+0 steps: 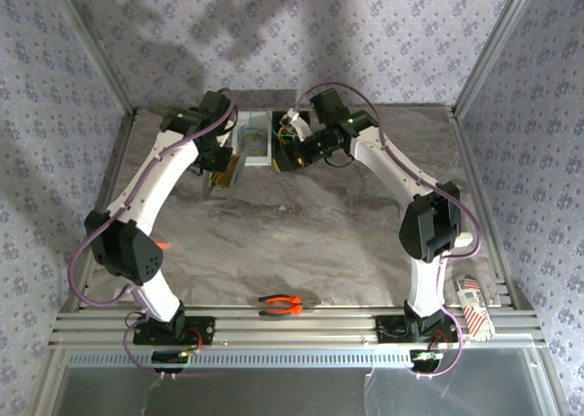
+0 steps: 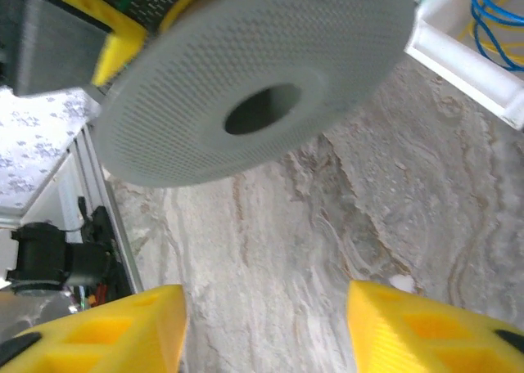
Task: Wrap the cables
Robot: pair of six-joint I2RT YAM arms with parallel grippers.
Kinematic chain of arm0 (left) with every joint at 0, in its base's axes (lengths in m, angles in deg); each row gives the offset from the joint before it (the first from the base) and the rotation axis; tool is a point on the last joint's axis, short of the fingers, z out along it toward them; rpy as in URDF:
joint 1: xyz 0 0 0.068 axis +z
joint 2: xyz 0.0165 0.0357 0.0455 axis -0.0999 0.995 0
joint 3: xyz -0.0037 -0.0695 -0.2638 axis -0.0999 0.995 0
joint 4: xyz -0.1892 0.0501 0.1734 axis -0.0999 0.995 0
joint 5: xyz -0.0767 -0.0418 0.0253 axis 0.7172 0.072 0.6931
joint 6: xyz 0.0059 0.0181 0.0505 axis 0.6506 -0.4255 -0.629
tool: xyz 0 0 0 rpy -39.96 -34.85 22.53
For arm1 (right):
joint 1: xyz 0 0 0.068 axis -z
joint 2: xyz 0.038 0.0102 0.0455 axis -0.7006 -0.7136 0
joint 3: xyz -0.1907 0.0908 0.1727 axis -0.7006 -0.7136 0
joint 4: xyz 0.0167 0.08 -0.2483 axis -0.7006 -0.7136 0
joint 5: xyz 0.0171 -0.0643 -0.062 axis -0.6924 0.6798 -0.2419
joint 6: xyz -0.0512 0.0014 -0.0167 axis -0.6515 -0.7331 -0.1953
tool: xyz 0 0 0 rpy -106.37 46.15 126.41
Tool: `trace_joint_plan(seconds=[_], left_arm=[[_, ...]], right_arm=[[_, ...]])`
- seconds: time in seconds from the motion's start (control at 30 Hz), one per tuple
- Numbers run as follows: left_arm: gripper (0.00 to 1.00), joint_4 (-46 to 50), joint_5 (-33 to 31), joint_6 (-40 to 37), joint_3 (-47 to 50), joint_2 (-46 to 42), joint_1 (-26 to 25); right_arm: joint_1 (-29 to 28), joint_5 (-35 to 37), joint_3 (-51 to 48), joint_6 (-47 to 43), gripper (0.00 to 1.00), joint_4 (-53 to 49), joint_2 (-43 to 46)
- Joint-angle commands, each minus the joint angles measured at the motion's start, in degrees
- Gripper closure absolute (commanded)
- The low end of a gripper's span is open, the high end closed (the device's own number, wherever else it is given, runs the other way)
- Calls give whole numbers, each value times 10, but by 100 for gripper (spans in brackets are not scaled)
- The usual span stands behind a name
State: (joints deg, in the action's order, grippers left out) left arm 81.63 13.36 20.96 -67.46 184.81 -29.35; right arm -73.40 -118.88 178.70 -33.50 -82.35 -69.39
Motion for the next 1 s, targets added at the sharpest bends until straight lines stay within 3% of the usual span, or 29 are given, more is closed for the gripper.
trace_joint_plan(seconds=[0.0,0.27,0.57,0.7,0.83,0.9,0.97], left_arm=[[100,-4,-4,-4,-3,-27,1],[100,-5,-7,-29,12,-43,-11],[100,-3,-5,-28,14,-48,-18],[100,5,-3,-28,6,-42,-20],[100,7,3,-29,2,-38,-20],[100,5,8,-29,-1,-37,-20],[100,7,10,-31,-5,-32,-20]], right_arm=[[28,8,-16,0,35,19,44],[93,51,-44,-44,22,38,65],[110,139,11,-54,22,16,-35],[111,143,30,-54,23,13,-71],[109,132,34,-56,32,7,-87],[109,125,33,-56,46,6,-86],[108,125,36,-56,68,1,-79]])
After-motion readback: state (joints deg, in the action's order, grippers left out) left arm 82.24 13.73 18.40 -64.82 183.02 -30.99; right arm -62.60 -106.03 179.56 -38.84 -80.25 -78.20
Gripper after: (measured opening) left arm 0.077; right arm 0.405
